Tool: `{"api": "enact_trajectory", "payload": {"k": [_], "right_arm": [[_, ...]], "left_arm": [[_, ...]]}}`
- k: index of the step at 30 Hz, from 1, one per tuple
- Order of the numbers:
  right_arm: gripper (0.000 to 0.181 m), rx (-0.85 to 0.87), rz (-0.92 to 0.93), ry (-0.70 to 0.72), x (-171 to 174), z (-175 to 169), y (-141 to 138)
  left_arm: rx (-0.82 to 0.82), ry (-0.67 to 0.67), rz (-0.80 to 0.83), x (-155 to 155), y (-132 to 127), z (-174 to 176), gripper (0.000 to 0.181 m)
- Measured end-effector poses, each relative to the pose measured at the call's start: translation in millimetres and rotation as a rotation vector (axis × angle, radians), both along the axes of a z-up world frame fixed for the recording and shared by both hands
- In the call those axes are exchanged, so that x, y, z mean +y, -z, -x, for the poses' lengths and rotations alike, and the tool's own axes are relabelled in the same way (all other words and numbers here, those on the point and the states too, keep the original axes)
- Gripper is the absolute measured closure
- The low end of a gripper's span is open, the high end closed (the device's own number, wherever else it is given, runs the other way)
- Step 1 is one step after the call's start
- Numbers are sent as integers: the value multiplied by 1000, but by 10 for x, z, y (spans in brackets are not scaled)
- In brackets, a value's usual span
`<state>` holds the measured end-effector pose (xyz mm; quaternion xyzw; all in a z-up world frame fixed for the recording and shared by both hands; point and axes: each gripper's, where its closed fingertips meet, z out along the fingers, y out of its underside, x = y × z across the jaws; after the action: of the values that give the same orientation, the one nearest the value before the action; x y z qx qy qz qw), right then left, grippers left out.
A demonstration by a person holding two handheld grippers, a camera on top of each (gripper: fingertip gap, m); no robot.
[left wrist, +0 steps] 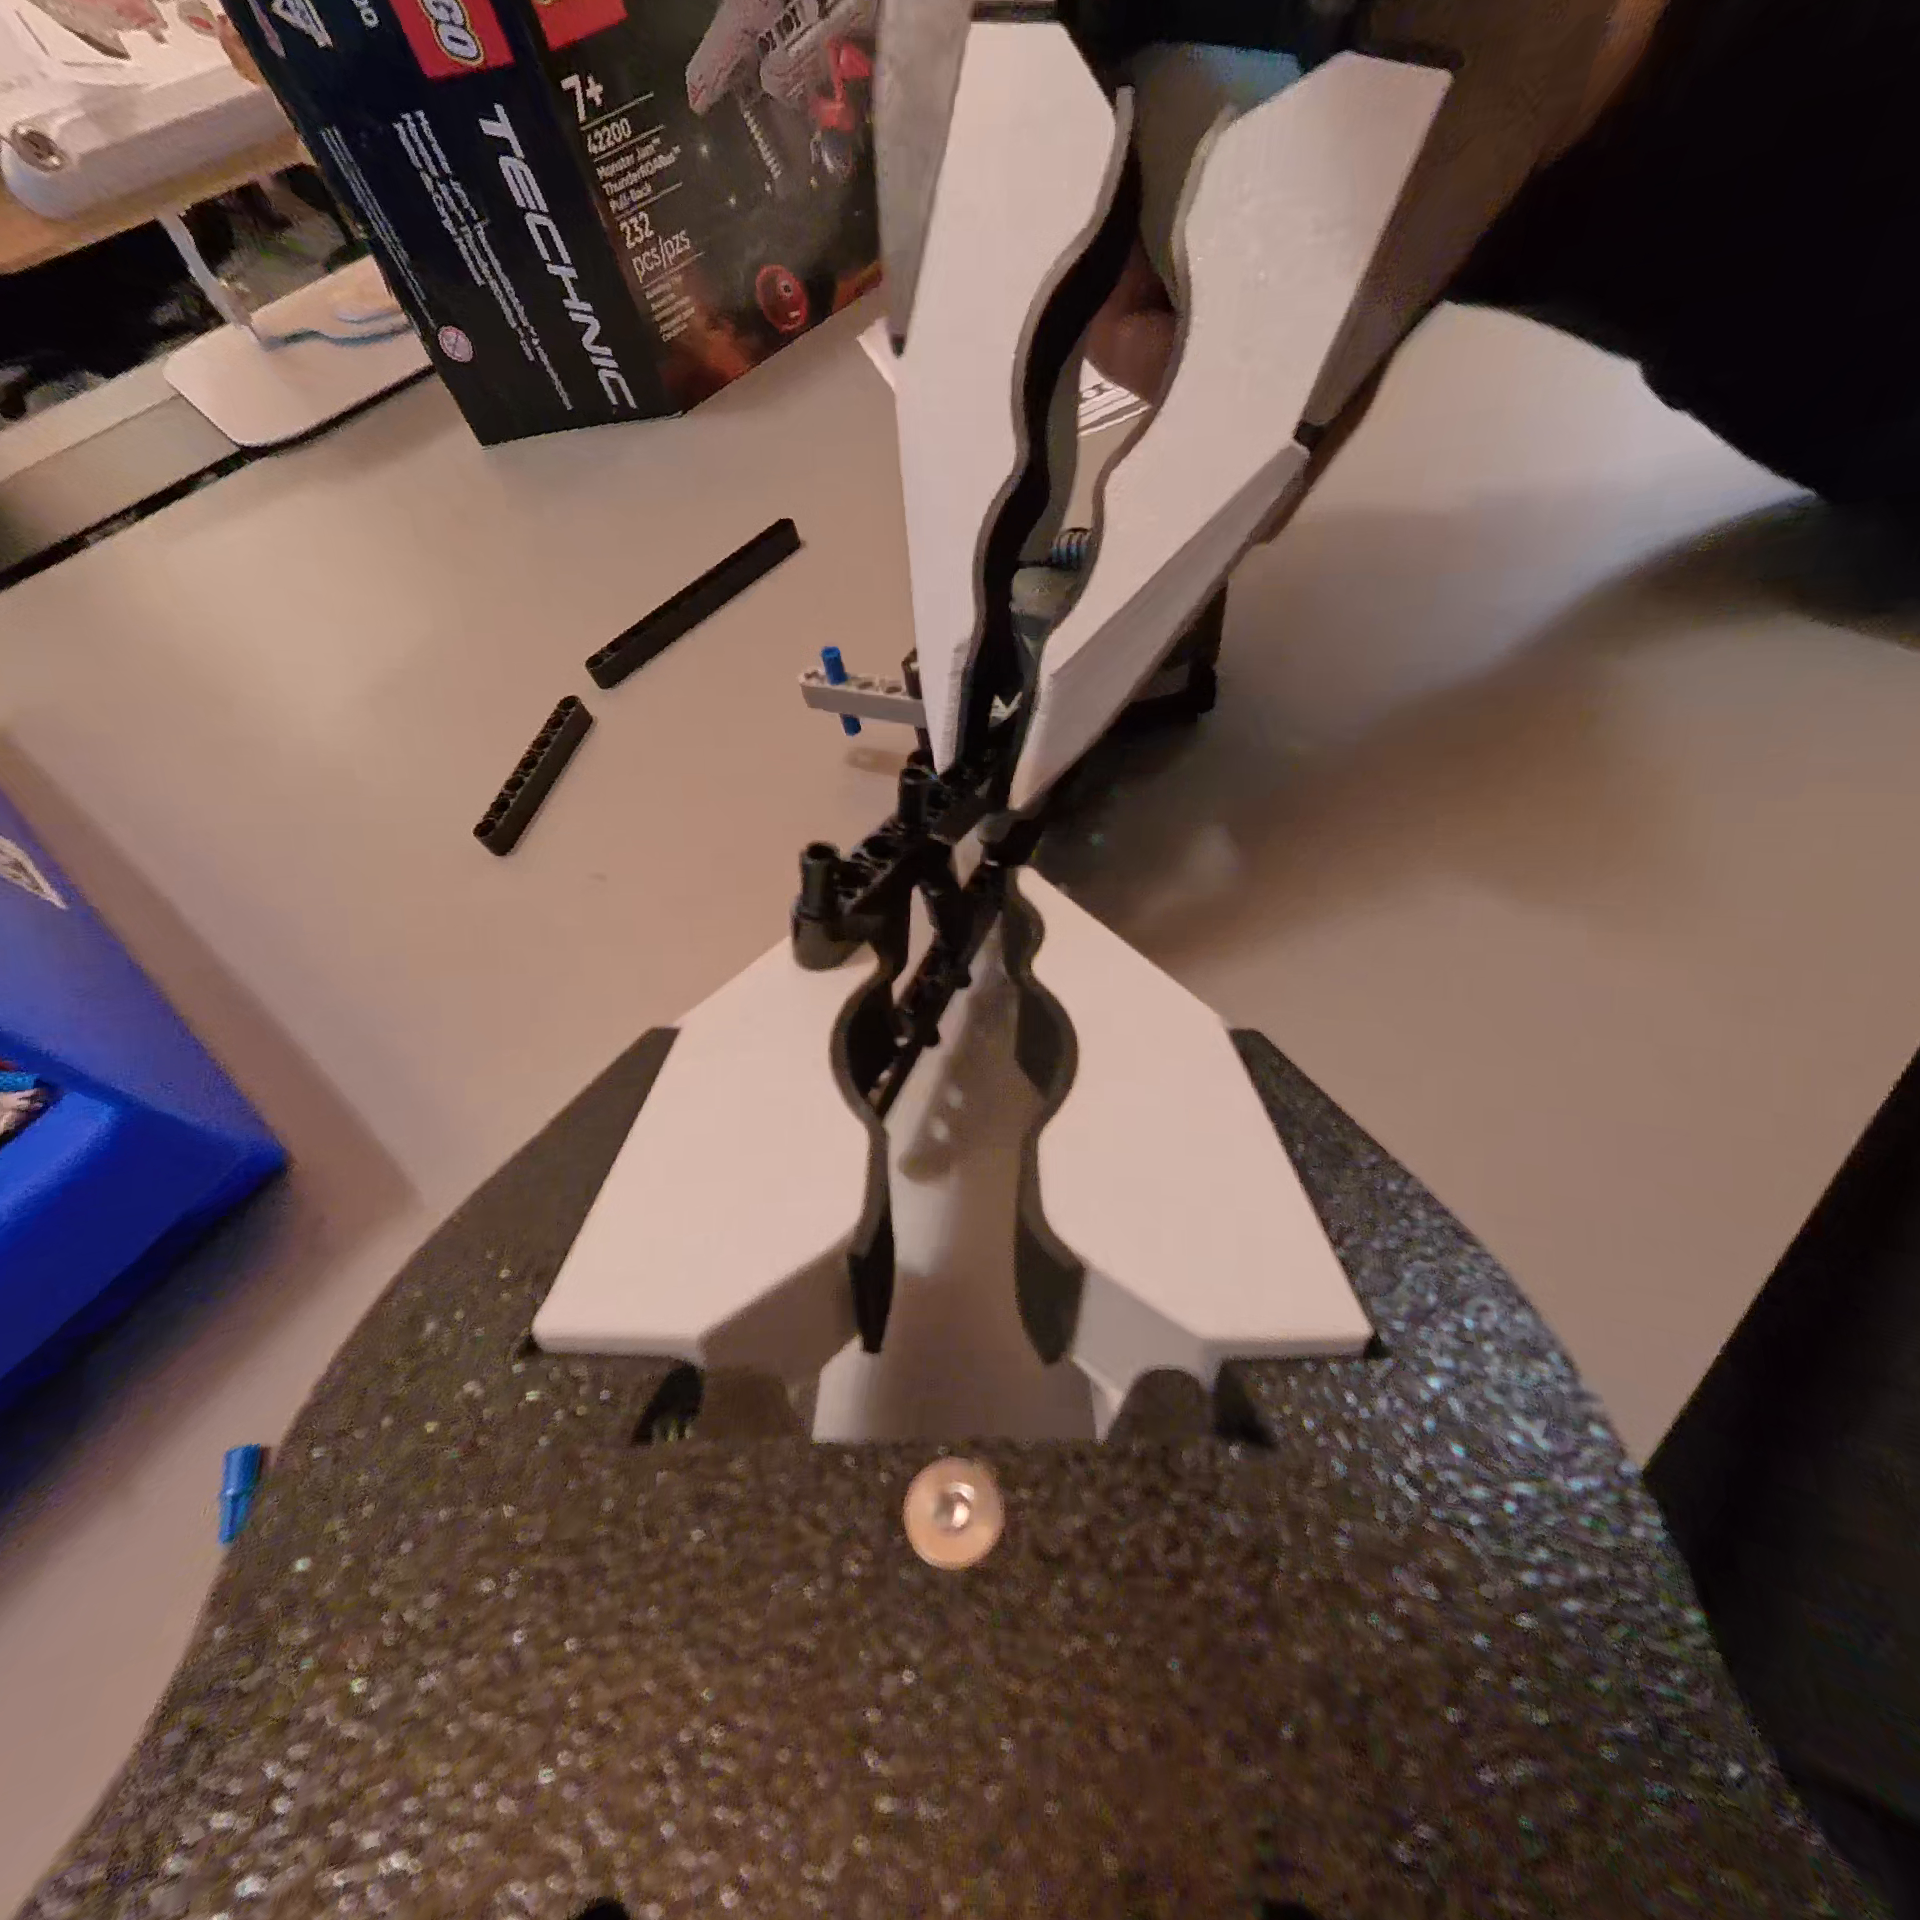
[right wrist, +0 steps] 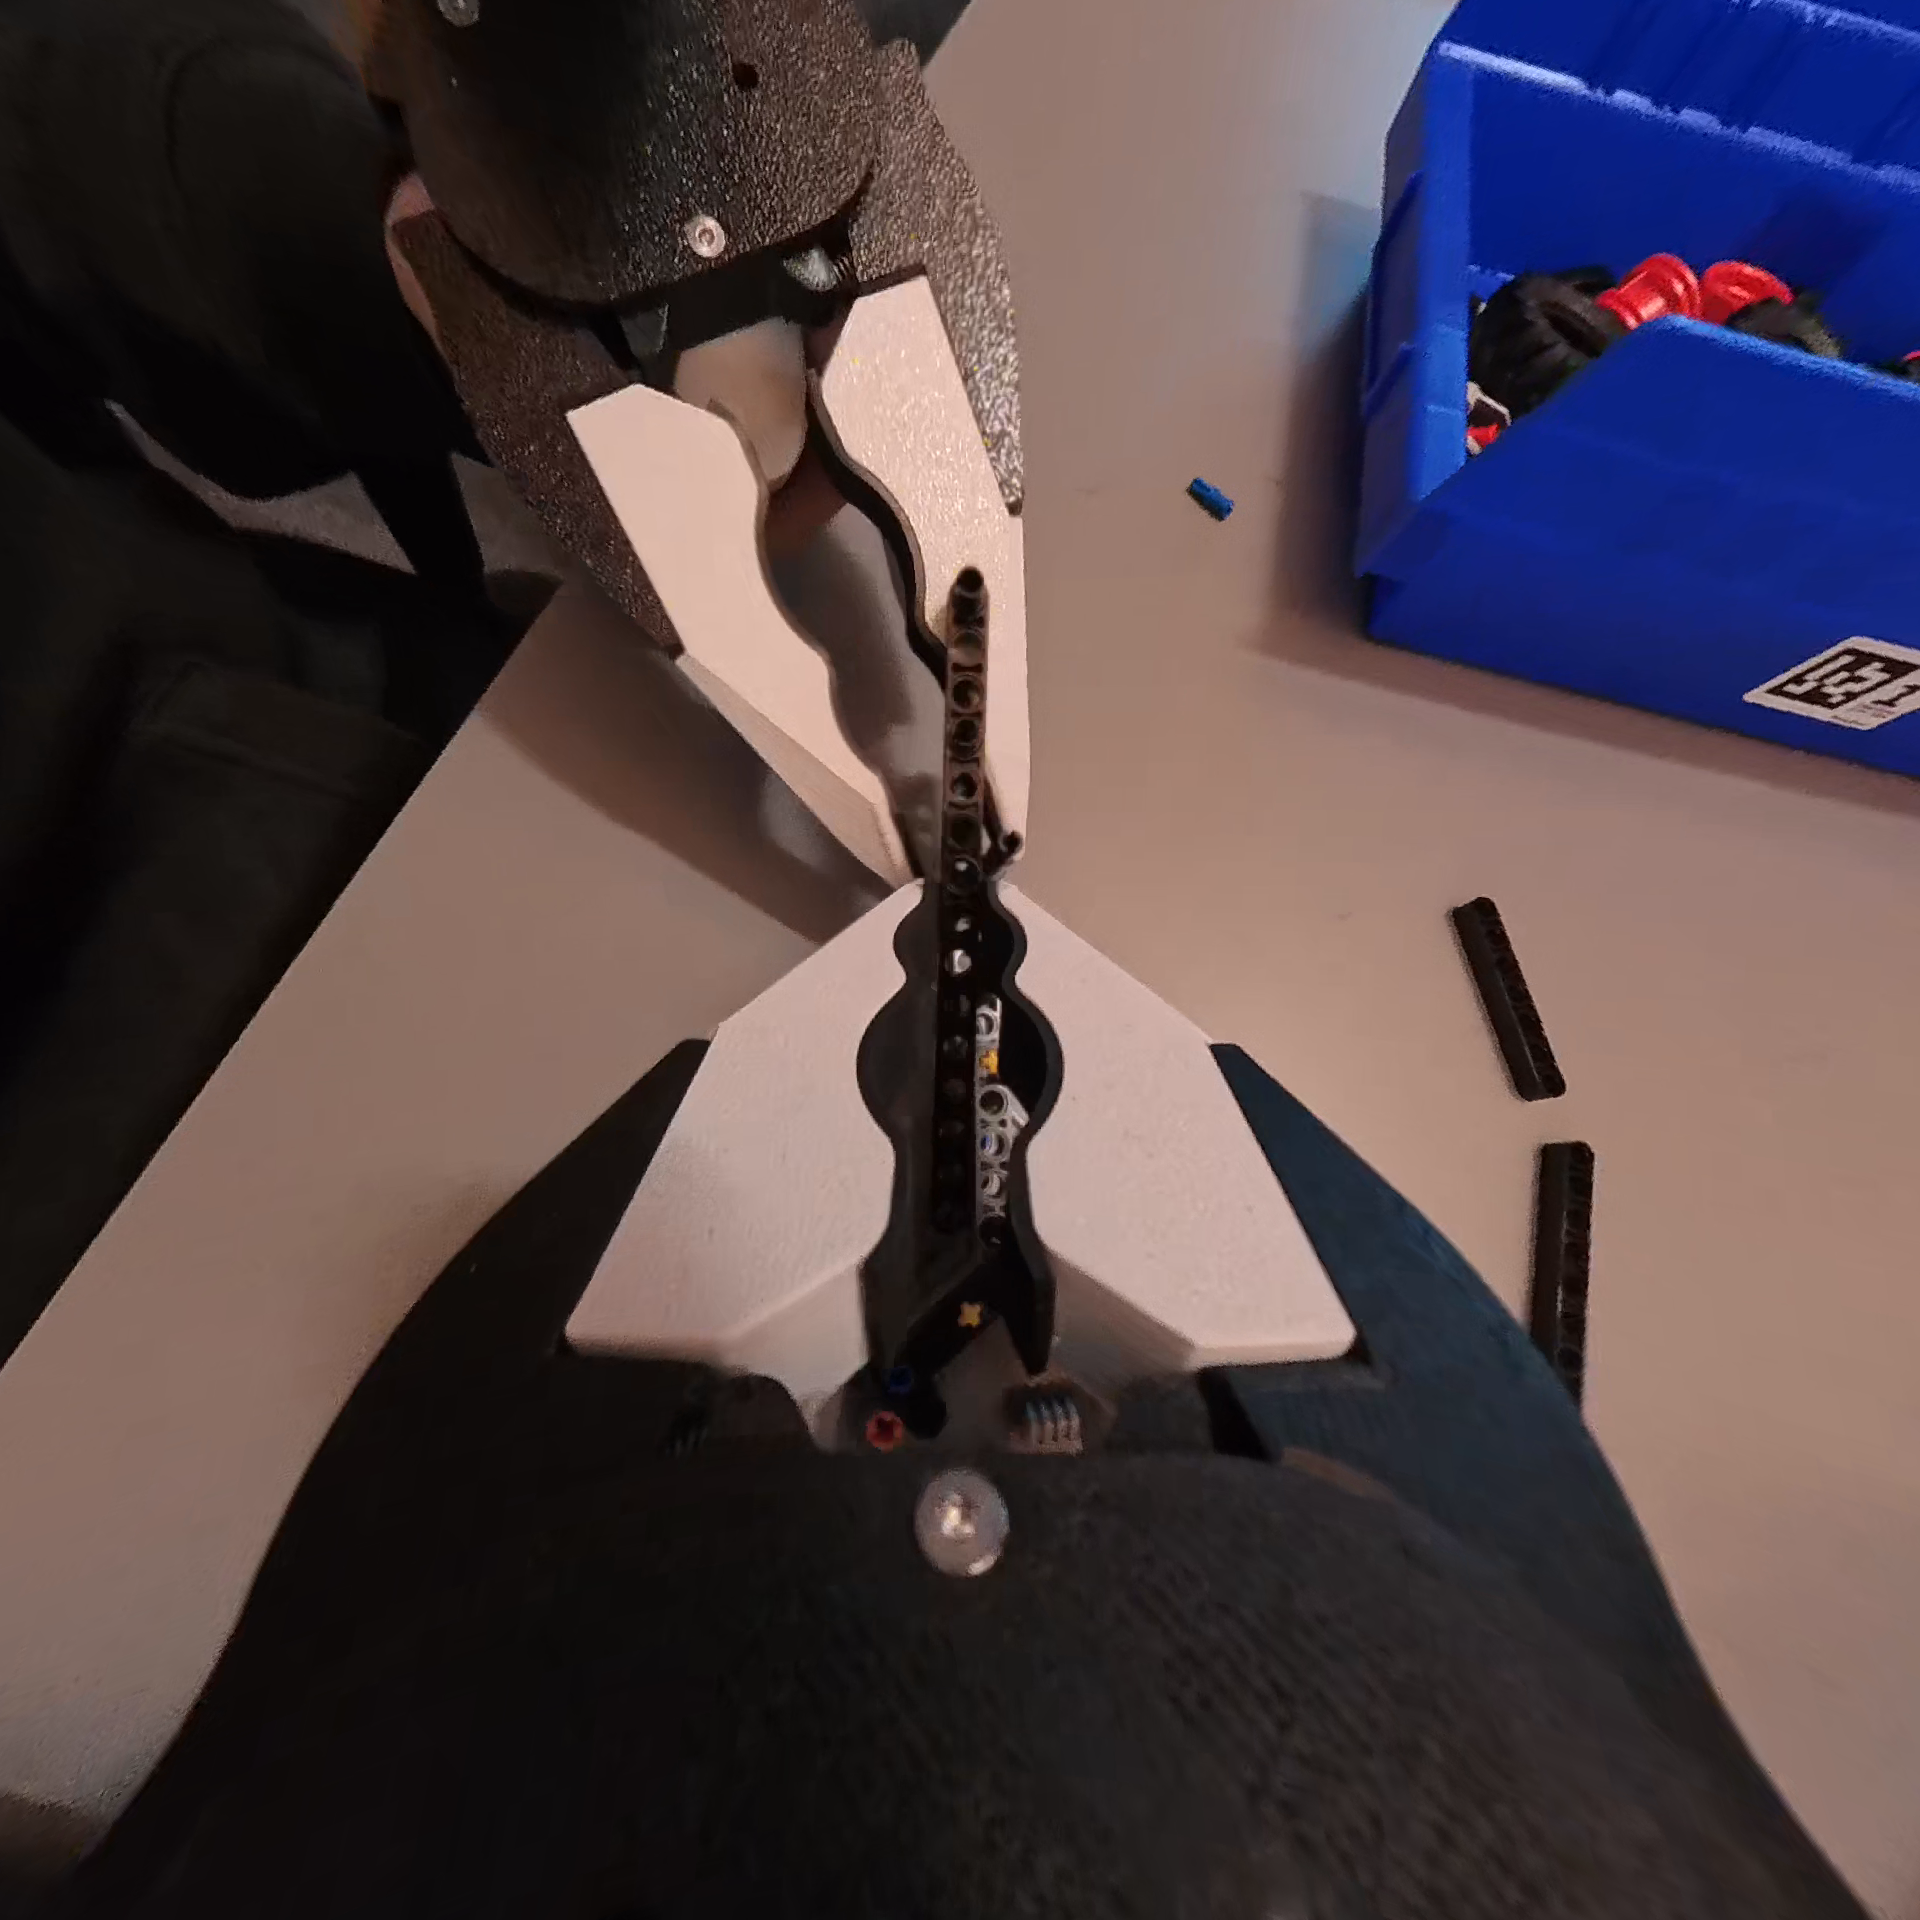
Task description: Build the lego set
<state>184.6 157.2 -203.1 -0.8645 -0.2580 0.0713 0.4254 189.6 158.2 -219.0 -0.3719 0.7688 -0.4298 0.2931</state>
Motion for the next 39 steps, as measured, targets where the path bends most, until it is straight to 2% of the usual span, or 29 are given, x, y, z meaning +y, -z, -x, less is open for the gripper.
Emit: {"api": "enact_trajectory", "payload": {"k": [3,5,7,9,13,16,18,21,24,26,30,32,34,39], "right_arm": [[177,-28,25,-19,-17,-36,-29],[177,-56,52,-26,-51,-82,-42],[177,-64,76,-50,-77,-92,-70],[177,-96,95,-36,-51,-173,-79],[177,-99,102,-40,14,-200,-61],[177,-95,84,-36,21,-204,-74],[177,-88,74,-23,33,-217,-64],[177,-77,66,-18,40,-218,-50],[177,-73,71,-17,59,-214,-37],[177,-66,78,-26,61,-200,-27],[177,-59,102,-53,63,-164,8],[177,-59,102,-63,82,-147,7],[177,-63,110,-74,83,-134,17],[177,-93,104,-111,21,-129,47]], "left_arm": [[-13,-42,-18,128,-10,48,153],[-63,-72,-7,254,-115,59,148],[-173,-38,-5,261,-346,53,149],[-216,36,-38,190,-469,40,149],[-147,158,3,86,-448,-64,147],[-52,231,48,86,-314,-121,152],[-31,299,79,54,-285,-117,170],[-27,355,74,60,-265,-138,175],[4,373,82,80,-232,-146,159],[8,384,67,86,-209,-127,164],[-1,379,130,47,-281,-98,158],[44,369,135,26,-242,-88,162],[76,343,76,38,-157,-95,176],[79,313,2,18,-163,-58,176]]}}
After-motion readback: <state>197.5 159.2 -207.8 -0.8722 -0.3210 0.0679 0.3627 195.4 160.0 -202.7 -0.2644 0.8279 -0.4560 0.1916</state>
